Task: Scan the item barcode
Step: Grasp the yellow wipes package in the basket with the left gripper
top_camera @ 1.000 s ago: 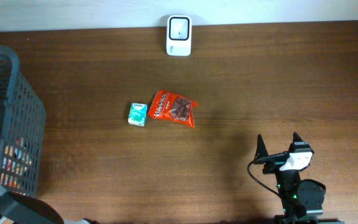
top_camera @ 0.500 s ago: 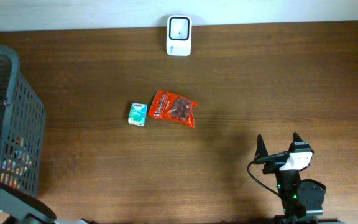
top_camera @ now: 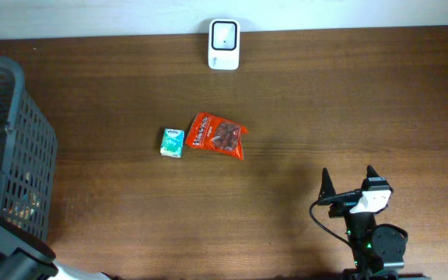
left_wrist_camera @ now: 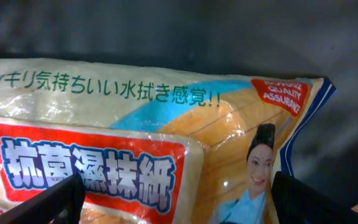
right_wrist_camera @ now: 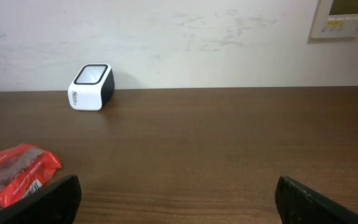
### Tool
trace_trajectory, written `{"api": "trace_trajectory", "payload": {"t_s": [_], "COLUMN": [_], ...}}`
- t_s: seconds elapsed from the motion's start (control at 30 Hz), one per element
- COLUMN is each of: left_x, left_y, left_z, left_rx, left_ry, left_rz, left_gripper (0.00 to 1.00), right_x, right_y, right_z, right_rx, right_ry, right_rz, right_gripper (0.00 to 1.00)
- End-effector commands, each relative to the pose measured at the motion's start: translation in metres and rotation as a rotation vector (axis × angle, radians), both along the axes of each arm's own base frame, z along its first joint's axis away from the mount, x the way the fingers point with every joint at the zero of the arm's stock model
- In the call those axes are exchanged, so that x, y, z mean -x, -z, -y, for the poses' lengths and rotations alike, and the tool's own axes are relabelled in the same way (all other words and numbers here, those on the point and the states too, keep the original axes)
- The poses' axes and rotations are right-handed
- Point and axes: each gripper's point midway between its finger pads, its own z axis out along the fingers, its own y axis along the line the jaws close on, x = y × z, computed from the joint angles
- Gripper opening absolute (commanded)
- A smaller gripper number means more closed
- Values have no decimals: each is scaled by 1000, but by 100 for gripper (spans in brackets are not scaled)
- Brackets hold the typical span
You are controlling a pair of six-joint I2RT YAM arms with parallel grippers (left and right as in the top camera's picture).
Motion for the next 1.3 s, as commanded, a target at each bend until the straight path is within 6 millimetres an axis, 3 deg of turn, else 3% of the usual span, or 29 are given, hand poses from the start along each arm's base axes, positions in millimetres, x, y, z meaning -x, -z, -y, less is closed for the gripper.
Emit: {"api": "trace_trajectory", "payload": {"t_s": [0.0, 0.07, 0.13, 0.17, 0.23, 0.3, 0.47, 0.53, 0.7, 0.77, 0.8, 0.9, 1.03, 1.17, 1.27], "left_x": [4, 6, 9, 9, 9, 9, 6, 0, -24, -43, -56, -71, -85, -97, -107], "left_y": [17, 24, 30, 32, 32, 32, 25, 10, -68, -118, -153, -211, -274, -320, -354], "left_z": [1, 2, 1, 2, 2, 1, -2, -6, -34, -43, -45, -42, -15, 31, 78], "left_rx": [22, 31, 36, 40, 40, 39, 35, 30, -69, -117, -146, -196, -220, -254, -292], "left_ry": [20, 19, 17, 17, 17, 16, 16, 17, -17, -13, -5, -4, 68, 160, 269], "left_rz": [-47, -63, -87, -91, -90, -89, -85, -69, 25, 139, 230, 376, 547, 658, 733], "left_gripper": [92, 90, 76, 66, 29, 3, 0, 0, 0, 0, 0, 0, 0, 0, 0], "right_x": [0, 0, 0, 0, 0, 0, 0, 0, 0, 0, 0, 0, 0, 0, 0], "right_y": [3, 3, 3, 3, 3, 3, 3, 3, 3, 3, 3, 3, 3, 3, 3], "right_z": [3, 3, 3, 3, 3, 3, 3, 3, 3, 3, 3, 3, 3, 3, 3], "right_rx": [5, 5, 5, 5, 5, 5, 5, 5, 5, 5, 5, 5, 5, 5, 5], "right_ry": [15, 15, 15, 15, 15, 15, 15, 15, 15, 15, 15, 15, 15, 15, 15], "right_rz": [-3, -3, -3, -3, -3, -3, -3, -3, -3, -3, -3, -3, -3, -3, -3], "right_gripper": [99, 99, 99, 99, 99, 99, 99, 99, 99, 99, 99, 99, 99, 99, 98]}}
